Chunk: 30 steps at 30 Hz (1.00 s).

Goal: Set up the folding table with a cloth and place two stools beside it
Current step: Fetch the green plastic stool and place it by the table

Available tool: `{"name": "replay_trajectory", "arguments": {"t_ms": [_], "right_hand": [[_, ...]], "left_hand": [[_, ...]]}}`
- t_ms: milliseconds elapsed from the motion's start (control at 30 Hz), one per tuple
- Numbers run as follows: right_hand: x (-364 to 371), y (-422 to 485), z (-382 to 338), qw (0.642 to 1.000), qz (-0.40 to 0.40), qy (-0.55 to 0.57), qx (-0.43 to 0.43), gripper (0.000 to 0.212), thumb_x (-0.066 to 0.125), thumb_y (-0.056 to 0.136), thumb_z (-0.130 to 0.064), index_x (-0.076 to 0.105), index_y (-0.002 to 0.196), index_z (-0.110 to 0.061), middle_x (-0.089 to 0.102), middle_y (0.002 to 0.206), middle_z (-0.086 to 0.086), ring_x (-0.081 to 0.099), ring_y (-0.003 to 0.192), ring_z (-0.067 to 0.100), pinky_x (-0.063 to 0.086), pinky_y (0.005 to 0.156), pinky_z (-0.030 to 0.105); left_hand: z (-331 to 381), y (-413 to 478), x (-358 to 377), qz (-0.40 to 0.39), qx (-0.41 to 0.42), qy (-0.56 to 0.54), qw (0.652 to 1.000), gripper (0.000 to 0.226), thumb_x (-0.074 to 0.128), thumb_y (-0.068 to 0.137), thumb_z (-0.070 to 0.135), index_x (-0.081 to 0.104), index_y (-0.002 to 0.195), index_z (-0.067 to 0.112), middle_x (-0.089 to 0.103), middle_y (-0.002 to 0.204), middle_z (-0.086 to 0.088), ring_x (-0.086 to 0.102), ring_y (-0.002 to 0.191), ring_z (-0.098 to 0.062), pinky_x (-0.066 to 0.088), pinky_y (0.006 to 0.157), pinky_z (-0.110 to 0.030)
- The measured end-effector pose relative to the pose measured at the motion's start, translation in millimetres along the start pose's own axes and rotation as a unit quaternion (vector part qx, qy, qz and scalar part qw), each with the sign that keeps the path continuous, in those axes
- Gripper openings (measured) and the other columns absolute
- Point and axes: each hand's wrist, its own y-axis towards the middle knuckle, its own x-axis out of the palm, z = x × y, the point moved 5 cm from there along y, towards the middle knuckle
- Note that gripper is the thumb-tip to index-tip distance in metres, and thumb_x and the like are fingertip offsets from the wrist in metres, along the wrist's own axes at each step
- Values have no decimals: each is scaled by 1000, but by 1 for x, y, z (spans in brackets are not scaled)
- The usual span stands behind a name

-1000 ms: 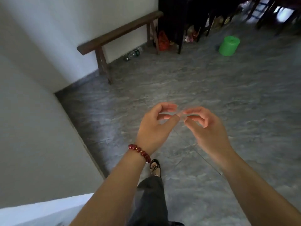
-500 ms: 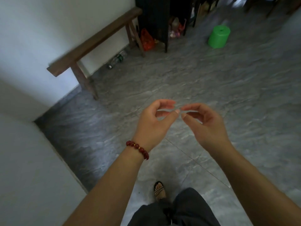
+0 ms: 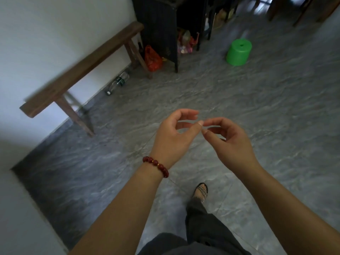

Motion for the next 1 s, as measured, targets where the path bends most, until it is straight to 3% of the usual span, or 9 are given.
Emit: {"name": "replay_trajectory", "arguments": {"t_ms": [200, 533, 700, 1000], "right_hand": [[-45, 115, -11, 1000, 6, -6, -18, 21, 67, 83, -11, 65, 80, -31, 69, 85, -12, 63, 77, -1, 47, 59, 10], [-83, 274, -16, 1000, 8, -4, -26, 19, 67, 83, -13, 65, 81, -32, 69, 88, -14, 64, 82, 3, 49, 65, 11], [-106, 385, -14, 999, 34, -4, -27, 20, 67, 83, -11, 66, 79, -31, 69, 85, -12, 62, 78, 0, 47, 63, 10], [-147, 553, -34, 997, 71, 20, -21, 21, 68, 83, -10, 66, 78, -30, 68, 84, -10, 61, 75, 0, 46, 63, 9]], "left_hand": [[23, 111, 31, 11, 6, -19, 1000, 17, 69, 82, 24, 63, 96, 30, 64, 97, 14, 62, 84, 5, 47, 70, -8], [44, 271, 75, -3, 0, -45, 999, 17, 68, 83, 26, 63, 99, 30, 63, 99, 14, 63, 86, 2, 48, 68, -10], [49, 384, 92, -4, 0, -41, 999, 17, 68, 82, 25, 63, 99, 28, 64, 99, 12, 64, 87, -3, 53, 76, -17], [96, 563, 127, -54, 16, -36, 998, 16, 68, 83, 20, 64, 99, 23, 64, 97, 8, 63, 83, -1, 50, 73, -13]]}}
